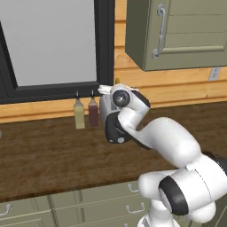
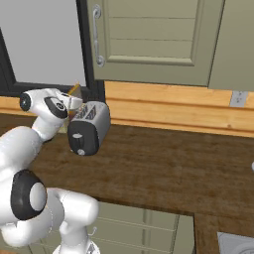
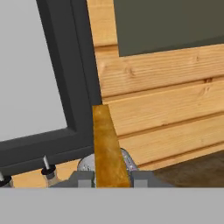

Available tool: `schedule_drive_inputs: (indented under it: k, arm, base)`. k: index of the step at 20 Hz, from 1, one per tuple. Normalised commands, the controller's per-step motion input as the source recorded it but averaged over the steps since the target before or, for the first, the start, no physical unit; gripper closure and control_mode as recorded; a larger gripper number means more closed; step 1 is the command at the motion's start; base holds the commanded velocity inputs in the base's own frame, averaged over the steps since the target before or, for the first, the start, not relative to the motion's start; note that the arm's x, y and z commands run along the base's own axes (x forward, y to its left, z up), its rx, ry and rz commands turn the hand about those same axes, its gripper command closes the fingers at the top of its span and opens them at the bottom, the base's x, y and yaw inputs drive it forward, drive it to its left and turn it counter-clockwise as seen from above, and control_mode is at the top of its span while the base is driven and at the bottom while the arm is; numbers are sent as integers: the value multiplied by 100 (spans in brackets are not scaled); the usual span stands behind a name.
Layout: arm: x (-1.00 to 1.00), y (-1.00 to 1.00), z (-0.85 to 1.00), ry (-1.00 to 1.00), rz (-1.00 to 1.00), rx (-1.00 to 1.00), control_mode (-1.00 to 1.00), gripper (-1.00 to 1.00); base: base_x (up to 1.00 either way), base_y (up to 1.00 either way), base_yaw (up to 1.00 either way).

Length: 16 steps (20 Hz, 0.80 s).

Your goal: Start the toaster. Once the lever pops up, take the bread to the plate on the dining counter.

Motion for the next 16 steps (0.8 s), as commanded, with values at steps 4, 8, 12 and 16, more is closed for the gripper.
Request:
schedule_drive_inputs:
  k: [4,8,12,16]
  arm:
    - [-100,20,67,28,0,11,-100,100]
    - [-100,0,98,33,0,17,-100,100]
    - [-90,0,100,23,0,11,-100,100]
    - [-94,0,56,16,0,2,-100,100]
  base:
    - [0,0,0]
    - [0,0,0]
    - [0,0,0]
    - [0,0,0]
